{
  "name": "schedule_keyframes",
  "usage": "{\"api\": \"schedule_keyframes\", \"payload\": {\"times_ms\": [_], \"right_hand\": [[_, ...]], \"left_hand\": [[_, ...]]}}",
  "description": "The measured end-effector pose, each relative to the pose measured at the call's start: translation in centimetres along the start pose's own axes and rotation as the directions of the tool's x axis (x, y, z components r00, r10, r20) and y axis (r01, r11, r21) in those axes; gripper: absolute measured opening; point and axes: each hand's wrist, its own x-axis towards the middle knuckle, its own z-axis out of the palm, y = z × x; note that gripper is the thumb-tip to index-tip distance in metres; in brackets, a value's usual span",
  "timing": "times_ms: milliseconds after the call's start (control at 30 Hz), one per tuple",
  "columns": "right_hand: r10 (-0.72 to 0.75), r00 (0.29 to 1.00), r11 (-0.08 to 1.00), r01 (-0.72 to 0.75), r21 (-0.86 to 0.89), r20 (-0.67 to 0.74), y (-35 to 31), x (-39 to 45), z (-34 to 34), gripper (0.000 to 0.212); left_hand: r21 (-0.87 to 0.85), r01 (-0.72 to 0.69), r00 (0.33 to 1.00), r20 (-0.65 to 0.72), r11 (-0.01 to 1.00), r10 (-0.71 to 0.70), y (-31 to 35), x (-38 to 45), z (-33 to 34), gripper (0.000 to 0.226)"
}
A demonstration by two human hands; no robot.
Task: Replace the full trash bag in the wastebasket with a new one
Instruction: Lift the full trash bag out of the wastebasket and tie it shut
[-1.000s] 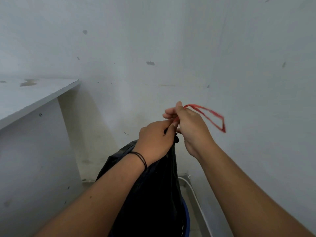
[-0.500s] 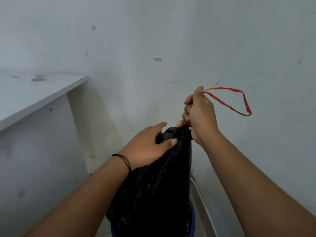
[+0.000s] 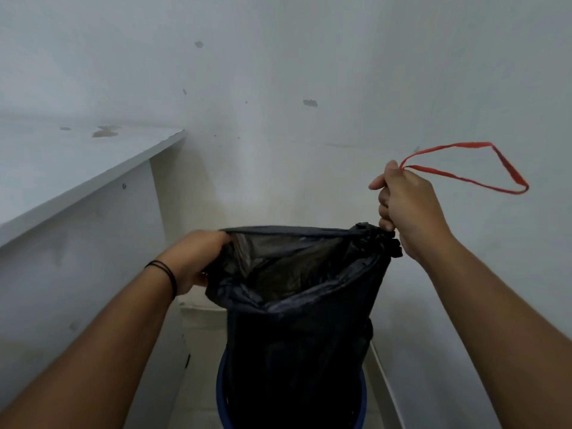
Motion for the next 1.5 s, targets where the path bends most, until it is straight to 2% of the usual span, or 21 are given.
{"api": "schedule_keyframes", "payload": {"times_ms": [67,167,233,267,333,400,433,500,567,667,767,833,900,967,1067,1133,1200,1267,1333,1433,1500], "right_hand": [[0.004,1.0,0.998,-0.006,0.067,0.031,-0.1,-0.1,-0.2,0.038],[0.023,0.994,0.988,-0.04,0.149,0.108,-0.6,-0.6,0.2,0.034],[-0.062,0.992,0.992,0.074,-0.101,0.114,-0.5,-0.9,0.6,0.032],[-0.144,0.981,0.94,0.176,-0.293,0.13,-0.4,-0.9,0.8,0.033],[-0.277,0.946,0.785,0.323,-0.529,0.166,0.0,-1.1,1.2,0.039],[-0.309,0.944,0.757,0.317,-0.572,0.113,0.1,-1.1,1.3,0.044],[-0.316,0.946,0.766,0.298,-0.57,0.07,0.2,-0.9,1.2,0.046],[-0.323,0.946,0.788,0.265,-0.556,-0.006,0.4,-0.5,0.8,0.048],[-0.334,0.942,0.768,0.261,-0.585,-0.019,0.7,-0.3,0.3,0.052],[-0.324,0.946,0.701,0.262,-0.663,0.032,1.3,-0.2,-0.2,0.057],[-0.297,0.954,0.667,0.238,-0.706,0.042,1.6,-0.2,-0.6,0.056],[-0.253,0.967,0.72,0.205,-0.662,0.025,1.5,-0.2,-0.9,0.053],[-0.189,0.982,0.808,0.14,-0.572,-0.028,1.2,-0.1,-1.2,0.048],[-0.131,0.989,0.886,0.082,-0.457,-0.075,0.9,0.1,-1.6,0.047],[-0.052,0.995,0.951,0.024,-0.307,-0.085,0.4,0.1,-1.9,0.045],[0.001,0.998,0.975,-0.015,-0.222,-0.065,0.1,-0.1,-2.0,0.044],[0.054,0.998,0.994,-0.056,-0.092,-0.027,-0.2,-0.4,-1.8,0.041],[0.083,0.996,0.994,-0.085,0.065,0.036,-0.7,-0.7,-1.7,0.037],[0.082,0.991,0.98,-0.099,0.174,0.105,-1.3,-0.9,-1.5,0.034],[0.031,0.983,0.982,-0.065,0.178,0.183,-1.9,-1.2,-0.8,0.025],[-0.018,0.975,0.99,-0.014,0.142,0.222,-2.4,-1.3,0.0,0.02]], "left_hand": [[-0.26,0.007,1.0,0.022,0.966,-0.001,0.8,-0.2,0.2,0.019],[-0.327,-0.102,0.988,0.076,0.939,0.134,1.9,-0.4,0.3,0.016],[-0.307,-0.194,0.95,0.178,0.932,0.256,2.2,-0.9,0.3,0.007],[-0.264,-0.251,0.932,0.195,0.931,0.307,2.1,-1.0,0.4,0.008],[-0.021,-0.382,0.92,0.088,0.924,0.382,1.2,-0.9,0.6,0.011],[0.2,-0.353,0.924,-0.078,0.914,0.374,0.0,-0.5,0.6,0.013],[0.221,-0.276,0.945,-0.116,0.936,0.306,-0.5,-0.6,0.5,0.021],[0.157,-0.101,0.991,-0.066,0.982,0.112,-1.4,-1.1,0.4,0.033],[0.027,-0.015,1.0,0.002,1.0,0.015,-1.8,-1.5,0.6,0.032],[-0.27,-0.028,0.999,0.009,0.963,0.032,-1.5,-1.7,0.6,0.024],[-0.498,-0.012,0.981,0.164,0.867,0.108,-0.6,-2.0,0.3,0.02],[-0.437,-0.102,0.976,0.128,0.894,0.174,-0.1,-2.2,0.3,0.015],[-0.187,-0.258,0.965,-0.09,0.948,0.245,0.0,-2.1,0.5,0.009],[0.091,-0.349,0.889,-0.281,0.933,0.36,0.1,-1.9,0.1,0.009],[0.42,-0.365,0.787,-0.336,0.831,0.517,0.7,-1.9,-1.2,0.017],[0.521,-0.356,0.761,-0.32,0.776,0.564,1.6,-1.9,-1.7,0.017],[0.503,-0.368,0.776,-0.297,0.782,0.556,2.8,-1.8,-2.0,0.018],[0.397,-0.405,0.805,-0.271,0.823,0.527,4.1,-1.8,-2.3,0.018],[0.343,-0.447,0.795,-0.272,0.826,0.543,5.6,-1.9,-2.3,0.017],[0.189,-0.564,0.761,-0.259,0.804,0.595,8.2,-2.3,-1.7,0.015],[0.154,-0.622,0.731,-0.237,0.768,0.64,10.1,-2.6,-1.0,0.014]]}}
